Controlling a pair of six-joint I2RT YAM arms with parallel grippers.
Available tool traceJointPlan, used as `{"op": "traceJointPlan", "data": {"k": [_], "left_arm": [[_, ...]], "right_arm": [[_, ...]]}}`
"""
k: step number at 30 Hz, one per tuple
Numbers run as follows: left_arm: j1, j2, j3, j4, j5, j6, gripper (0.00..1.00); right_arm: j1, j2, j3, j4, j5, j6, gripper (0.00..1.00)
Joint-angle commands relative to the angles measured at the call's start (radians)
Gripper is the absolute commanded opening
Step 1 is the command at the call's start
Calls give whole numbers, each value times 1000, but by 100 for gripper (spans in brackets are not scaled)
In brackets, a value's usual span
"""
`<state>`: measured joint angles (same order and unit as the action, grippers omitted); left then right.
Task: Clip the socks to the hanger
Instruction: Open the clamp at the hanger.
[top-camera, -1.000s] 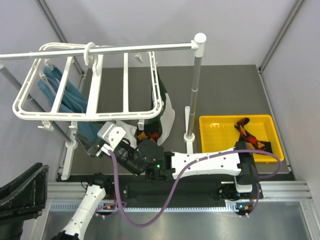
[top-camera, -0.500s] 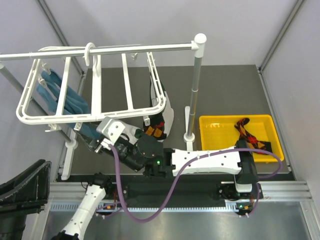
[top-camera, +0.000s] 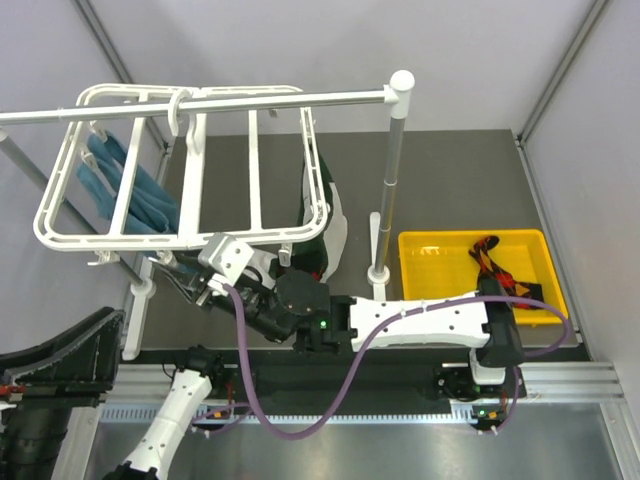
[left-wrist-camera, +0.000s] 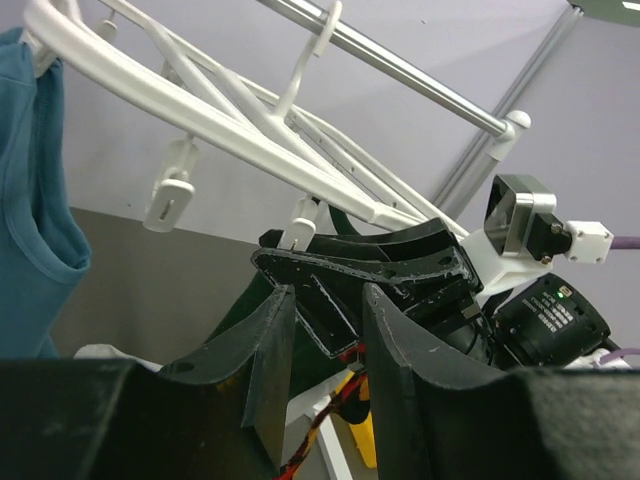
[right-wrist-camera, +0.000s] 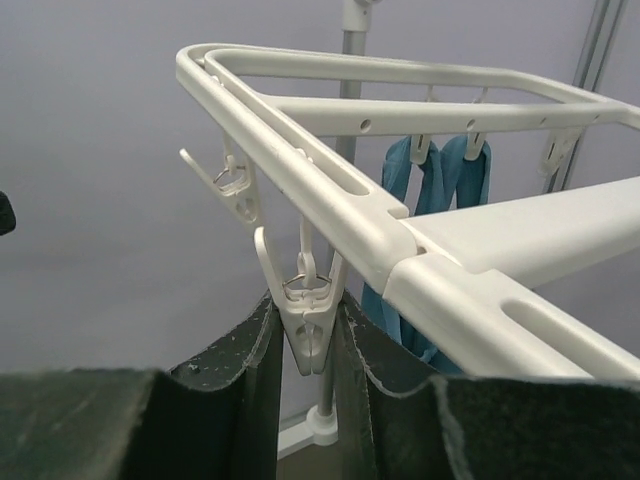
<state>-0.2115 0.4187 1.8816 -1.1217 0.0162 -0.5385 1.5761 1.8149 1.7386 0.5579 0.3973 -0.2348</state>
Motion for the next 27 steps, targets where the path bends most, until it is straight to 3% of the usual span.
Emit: {"op": "traceJointPlan", "data": {"k": [1, 7, 13, 20, 27], "left_arm": [[-3, 17, -16, 60, 65, -29, 39], [-5, 23, -90, 126, 143, -78, 48], [-5, -17, -246, 270, 234, -175, 56], [-3, -23, -344, 404, 304, -278, 58], [-3, -24, -361, 439, 304, -310, 58]], "right_arm": [[-10, -94, 7, -70, -17, 64, 5], [-19, -146, 97, -408, -83, 193, 6], [-57, -183, 156, -651, -256, 380, 4], [-129, -192, 196, -760, -550, 545, 4], [-145, -206, 193, -753, -667, 598, 4]]}}
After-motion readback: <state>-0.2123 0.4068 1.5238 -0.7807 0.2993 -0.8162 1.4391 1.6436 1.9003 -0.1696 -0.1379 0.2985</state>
